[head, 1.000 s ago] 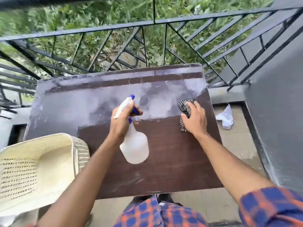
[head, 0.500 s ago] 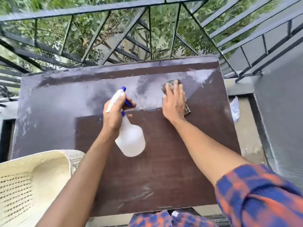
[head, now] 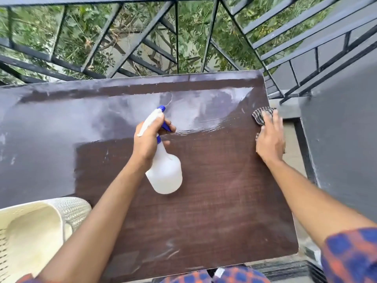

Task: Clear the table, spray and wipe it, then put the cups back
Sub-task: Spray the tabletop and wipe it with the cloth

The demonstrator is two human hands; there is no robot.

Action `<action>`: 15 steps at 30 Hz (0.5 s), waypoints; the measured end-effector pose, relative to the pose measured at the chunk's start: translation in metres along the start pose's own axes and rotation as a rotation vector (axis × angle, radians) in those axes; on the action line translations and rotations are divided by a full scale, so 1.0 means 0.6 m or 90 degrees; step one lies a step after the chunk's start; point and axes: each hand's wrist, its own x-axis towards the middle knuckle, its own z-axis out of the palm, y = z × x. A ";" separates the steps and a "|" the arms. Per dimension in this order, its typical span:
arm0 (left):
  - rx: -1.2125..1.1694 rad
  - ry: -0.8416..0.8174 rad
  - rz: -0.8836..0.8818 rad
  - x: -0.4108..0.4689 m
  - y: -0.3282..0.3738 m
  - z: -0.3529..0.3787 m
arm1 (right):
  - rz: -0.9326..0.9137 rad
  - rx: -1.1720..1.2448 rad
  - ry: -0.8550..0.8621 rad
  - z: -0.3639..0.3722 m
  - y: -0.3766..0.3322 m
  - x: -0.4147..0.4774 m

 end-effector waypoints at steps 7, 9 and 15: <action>0.019 0.014 0.018 0.003 0.006 0.029 | -0.065 0.033 -0.050 0.057 -0.181 0.079; 0.019 0.016 0.012 0.006 0.005 0.038 | -0.209 0.044 -0.106 0.070 -0.220 0.050; 0.009 0.027 -0.017 0.023 0.011 0.064 | -0.282 -0.004 -0.101 0.038 -0.091 0.001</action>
